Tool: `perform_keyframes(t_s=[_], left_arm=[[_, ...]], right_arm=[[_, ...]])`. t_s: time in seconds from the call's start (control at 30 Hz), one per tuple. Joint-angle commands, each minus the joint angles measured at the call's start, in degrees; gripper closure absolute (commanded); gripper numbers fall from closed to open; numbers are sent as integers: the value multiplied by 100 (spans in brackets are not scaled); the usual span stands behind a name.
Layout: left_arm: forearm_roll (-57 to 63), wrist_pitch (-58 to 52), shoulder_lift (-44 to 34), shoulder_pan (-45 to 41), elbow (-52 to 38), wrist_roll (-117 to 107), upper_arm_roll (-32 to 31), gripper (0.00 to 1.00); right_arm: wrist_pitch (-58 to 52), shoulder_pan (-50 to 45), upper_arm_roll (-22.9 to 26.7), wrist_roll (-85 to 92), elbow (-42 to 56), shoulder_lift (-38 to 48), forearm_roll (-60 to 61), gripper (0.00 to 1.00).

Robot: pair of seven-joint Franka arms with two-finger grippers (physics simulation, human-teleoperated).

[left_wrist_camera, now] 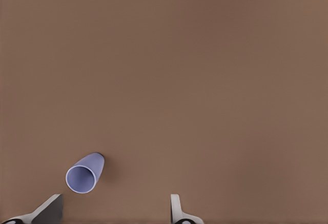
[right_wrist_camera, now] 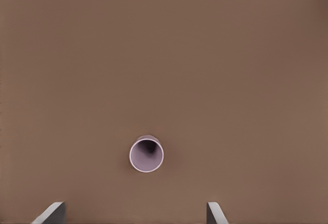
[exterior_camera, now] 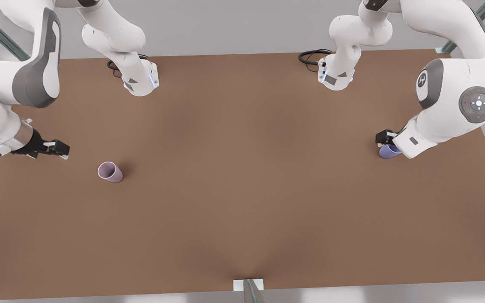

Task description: Stack the cups, with the pink cup at the bottom and the purple cup at the top

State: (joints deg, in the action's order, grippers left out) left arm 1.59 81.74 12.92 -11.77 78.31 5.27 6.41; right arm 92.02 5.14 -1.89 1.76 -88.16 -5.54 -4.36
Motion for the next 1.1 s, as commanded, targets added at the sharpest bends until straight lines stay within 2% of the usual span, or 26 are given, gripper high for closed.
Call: perform_keyframes(t_s=[0.0, 0.17, 0.23, 0.5, 0.6, 0.8, 1.07], left_arm=[[25, 0, 0, 0, 0, 0, 0, 0], [8, 79, -9, 202, 17, -53, -44, 0], [25, 123, 0, 500, 17, -263, -360, 0], [25, 149, 219, 536, 17, -360, -325, 0], [25, 158, 237, 536, 17, -360, -316, 0], [-10, 176, 184, 527, 184, -352, -246, 0], [-27, 167, 202, 527, 228, -352, -246, 0]], right_arm=[[0, 67, 5, 0, 0, 0, -4, 0], [53, 23, 5, 0, -9, -131, 5, 0], [158, -12, 13, 44, -105, -334, 22, 0], [1608, -21, 128, 62, -1291, -518, 198, 0], [2469, -30, 119, 149, -2100, -466, 189, 0], [3594, 58, 383, 1116, -3128, -492, 216, 0], [4456, 207, 409, 1441, -3753, -782, 216, 0]])
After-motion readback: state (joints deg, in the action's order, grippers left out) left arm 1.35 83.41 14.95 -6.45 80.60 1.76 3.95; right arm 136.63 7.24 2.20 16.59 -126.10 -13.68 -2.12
